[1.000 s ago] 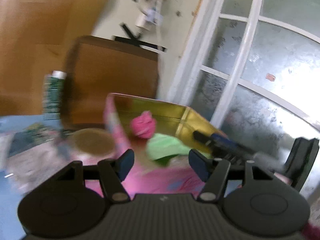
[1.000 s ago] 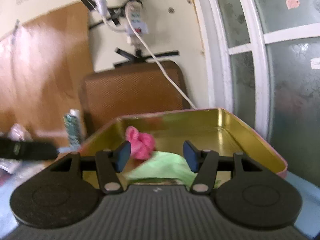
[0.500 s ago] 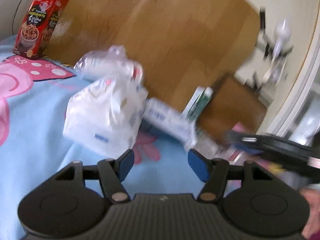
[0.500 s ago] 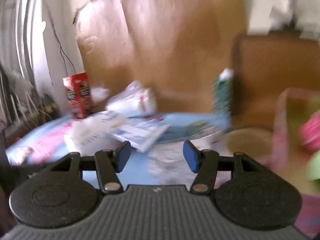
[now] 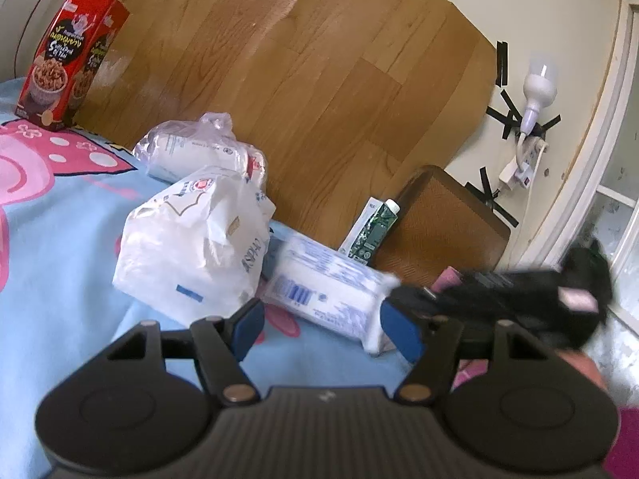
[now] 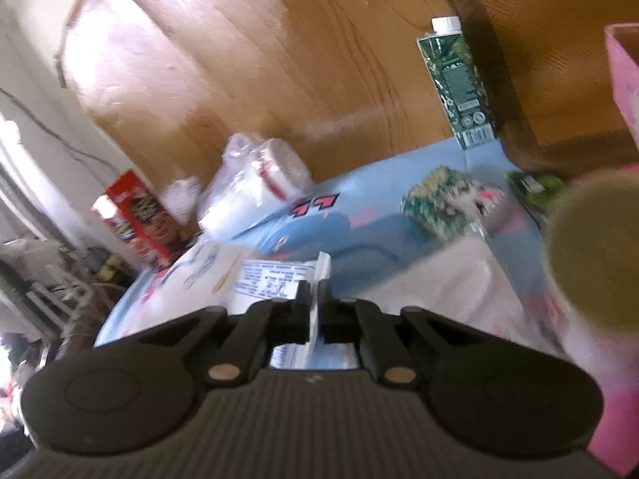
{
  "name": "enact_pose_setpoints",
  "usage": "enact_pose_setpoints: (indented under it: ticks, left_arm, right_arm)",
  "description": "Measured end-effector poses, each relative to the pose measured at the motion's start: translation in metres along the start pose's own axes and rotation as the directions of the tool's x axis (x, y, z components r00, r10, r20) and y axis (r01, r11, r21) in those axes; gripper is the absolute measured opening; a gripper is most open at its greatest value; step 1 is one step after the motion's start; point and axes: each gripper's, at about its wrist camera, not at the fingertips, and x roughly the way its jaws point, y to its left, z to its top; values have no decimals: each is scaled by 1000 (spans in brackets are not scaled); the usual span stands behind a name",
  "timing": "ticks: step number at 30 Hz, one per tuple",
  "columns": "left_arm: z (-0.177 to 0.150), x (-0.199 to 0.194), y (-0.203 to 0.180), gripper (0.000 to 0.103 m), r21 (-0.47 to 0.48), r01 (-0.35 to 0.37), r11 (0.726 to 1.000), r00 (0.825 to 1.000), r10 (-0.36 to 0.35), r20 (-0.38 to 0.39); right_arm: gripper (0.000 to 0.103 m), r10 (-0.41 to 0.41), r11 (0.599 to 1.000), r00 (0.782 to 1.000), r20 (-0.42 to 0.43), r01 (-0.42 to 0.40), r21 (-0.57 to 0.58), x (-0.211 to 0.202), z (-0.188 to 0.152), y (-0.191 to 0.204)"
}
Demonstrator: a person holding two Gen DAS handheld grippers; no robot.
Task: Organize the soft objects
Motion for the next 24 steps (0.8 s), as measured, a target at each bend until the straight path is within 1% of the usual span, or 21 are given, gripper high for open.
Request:
enact_pose_setpoints:
  ticks: [1,3,7,8,9,10,11,12,13,14,15,16,18,19,21,22,23,24]
  left_arm:
    - [0,0,1,69,-3,3,1000,1000,-3,-1]
    - [0,-1,1,72,-4,9,1000,1000,-9,-2]
    - [0,4,-5,72,20,24,1000,999,-23,-49]
    - [-1,7,-9,72,35,33,999,997,-31,-76]
    - [-2,10,-15,72,53,47,997,994,-41,-100]
    - [-4,12,-22,72,68,61,996,992,-53,-116]
    - [-6,14,-30,72,81,83,993,989,-72,-132]
    - [-8,18,-38,72,93,106,990,984,-92,-150]
    - [-10,22,-46,72,105,123,987,981,-104,-166]
    - [-13,27,-55,72,120,134,984,976,-111,-186]
    - [-16,32,-63,73,137,140,981,973,-110,-205]
    - [-19,38,-70,74,158,139,978,969,-102,-224]
    - [-26,51,-80,75,199,121,972,964,-68,-256]
    - [-29,56,-82,75,207,112,972,961,-53,-270]
    - [-33,67,-82,74,198,94,976,949,-28,-313]
    - [-35,69,-82,71,191,94,977,943,-26,-332]
    - [-38,70,-84,70,197,89,976,942,-18,-336]
    - [-40,68,-86,61,214,87,973,943,-11,-332]
  right_arm:
    - [4,19,1000,1000,-8,-19,10,-9,-4,-1]
    - [4,62,998,998,-19,-62,12,-31,-21,-2]
    - [5,88,996,996,-20,-89,-25,-88,-58,-9]
    - [5,87,995,996,-15,-88,-47,-102,-67,-11]
    - [7,78,994,997,-7,-78,-76,-113,-74,-12]
    - [11,58,992,998,-1,-58,-109,-123,-81,-12]
    - [13,22,990,1000,9,-20,-141,-133,-87,-14]
    - [33,-9,986,1000,20,12,-163,-140,-93,-15]
    - [67,-33,983,999,33,38,-181,-144,-98,-17]
    - [79,-55,977,997,55,65,-204,-147,-104,-17]
    - [84,-75,967,994,81,93,-238,-148,-110,-16]
    - [84,-94,950,991,98,119,-288,-145,-115,-13]
    - [84,-131,913,987,95,158,-376,-133,-123,-4]
    - [84,-142,895,986,92,168,-414,-126,-126,1]
    - [83,-146,865,986,75,164,-475,-112,-133,10]
    - [83,-145,850,987,69,161,-501,-105,-136,13]
    - [83,-151,832,986,66,163,-531,-98,-140,16]
    - [80,-170,808,984,62,175,-563,-89,-143,20]
